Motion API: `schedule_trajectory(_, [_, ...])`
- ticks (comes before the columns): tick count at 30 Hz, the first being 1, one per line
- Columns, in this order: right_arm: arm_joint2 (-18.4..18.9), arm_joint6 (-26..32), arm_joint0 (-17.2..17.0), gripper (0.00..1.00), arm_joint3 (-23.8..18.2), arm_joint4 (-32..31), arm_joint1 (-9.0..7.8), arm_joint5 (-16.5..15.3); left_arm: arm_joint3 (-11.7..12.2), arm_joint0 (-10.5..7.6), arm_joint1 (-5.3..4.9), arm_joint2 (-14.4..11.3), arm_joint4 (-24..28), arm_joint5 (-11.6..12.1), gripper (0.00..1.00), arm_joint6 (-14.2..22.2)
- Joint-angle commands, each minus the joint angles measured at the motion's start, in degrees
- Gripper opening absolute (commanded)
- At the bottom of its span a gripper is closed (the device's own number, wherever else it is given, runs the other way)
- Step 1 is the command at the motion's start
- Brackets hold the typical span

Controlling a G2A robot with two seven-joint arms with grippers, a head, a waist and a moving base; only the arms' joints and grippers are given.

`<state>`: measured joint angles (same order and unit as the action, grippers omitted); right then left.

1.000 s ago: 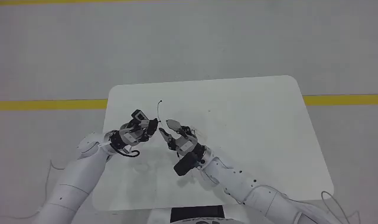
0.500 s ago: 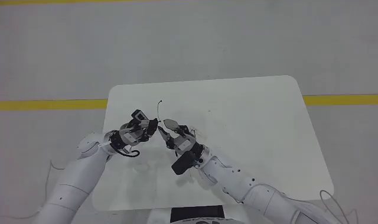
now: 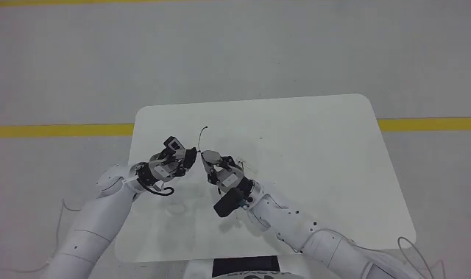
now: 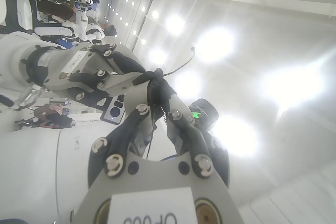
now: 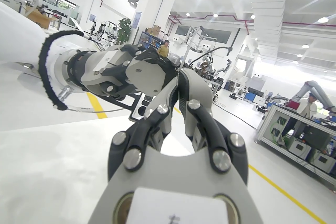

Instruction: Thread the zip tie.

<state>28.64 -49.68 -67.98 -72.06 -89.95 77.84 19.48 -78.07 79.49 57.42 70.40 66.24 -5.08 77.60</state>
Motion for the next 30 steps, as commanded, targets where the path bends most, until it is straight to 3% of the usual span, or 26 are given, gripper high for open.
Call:
schedule_trajectory(1, [0.02,-0.01,0.01,0.0,0.11,0.0,-0.01,0.0,0.0,0.0,0.0,0.0,0.0,0.0,0.0,0.0])
schedule_trajectory(30, [2.92,0.87,-2.26,0.0,-1.5,0.0,-1.46,0.0,0.0,0.0,0.0,0.0,0.0,0.0,0.0,0.0])
